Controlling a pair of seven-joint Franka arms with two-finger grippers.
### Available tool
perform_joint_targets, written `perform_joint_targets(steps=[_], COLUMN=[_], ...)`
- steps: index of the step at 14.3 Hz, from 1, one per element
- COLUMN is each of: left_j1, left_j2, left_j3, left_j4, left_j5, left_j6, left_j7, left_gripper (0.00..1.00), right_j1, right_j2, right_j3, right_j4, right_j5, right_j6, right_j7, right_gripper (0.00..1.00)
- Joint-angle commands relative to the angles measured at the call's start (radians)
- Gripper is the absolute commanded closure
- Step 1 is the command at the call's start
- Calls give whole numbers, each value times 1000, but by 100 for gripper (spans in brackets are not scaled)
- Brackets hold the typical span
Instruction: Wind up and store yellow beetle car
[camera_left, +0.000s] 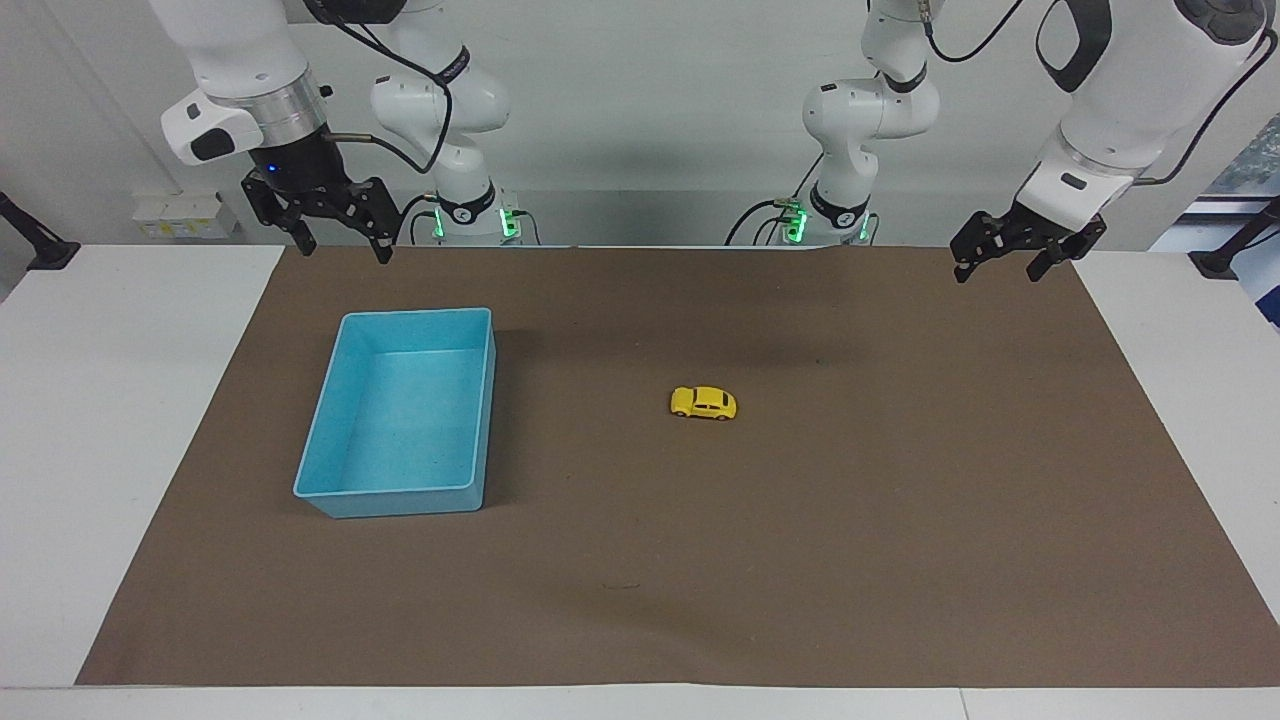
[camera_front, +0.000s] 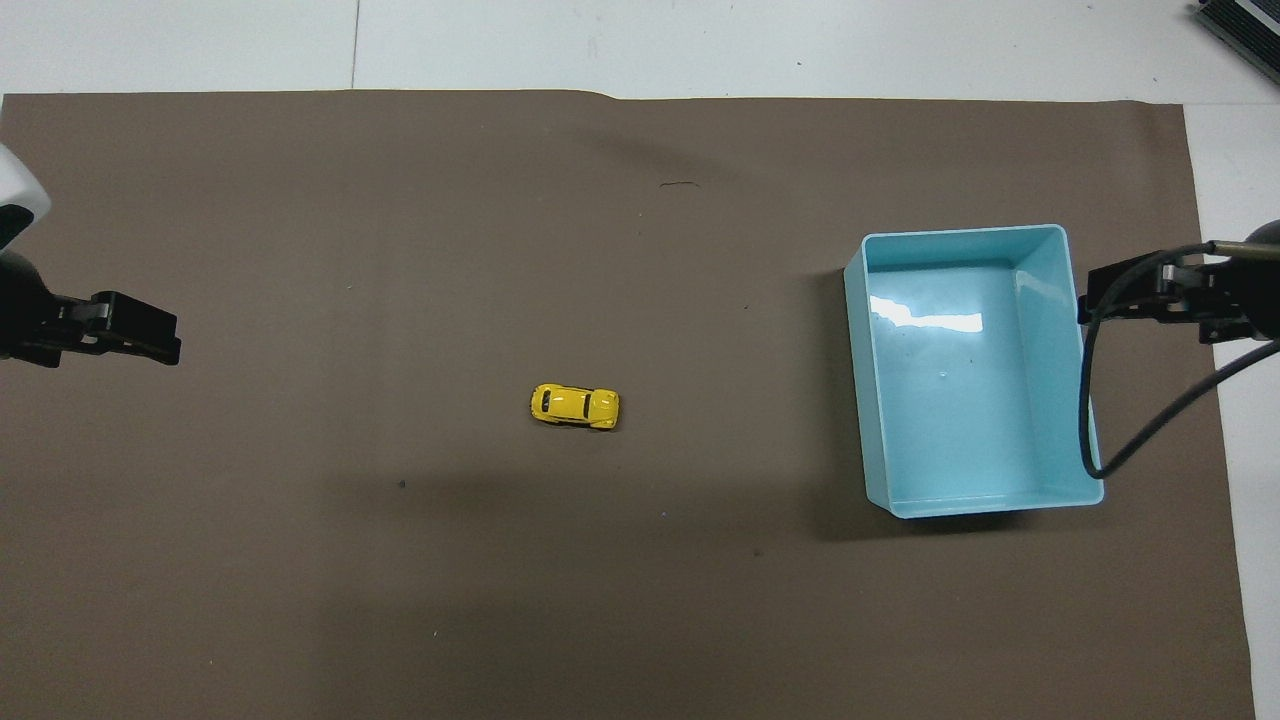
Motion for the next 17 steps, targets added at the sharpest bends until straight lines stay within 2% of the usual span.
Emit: perform_joint_targets(steps=[1,17], left_j1=[9,6], left_j2=[-33,-36], left_j3=[-3,-4], left_j4=[-38,-14], left_j5=[-13,-16], left_j6=[-9,12], left_j7=[1,-4], left_gripper=[0,0], right_j1=[-9,-9], right_j2=[-26,-23], right_j3=[0,-1], right_j4=[-32,-28], right_j5=[19,20], right_j6=[15,14], right_j7=[-28,-26], right_gripper=[0,0])
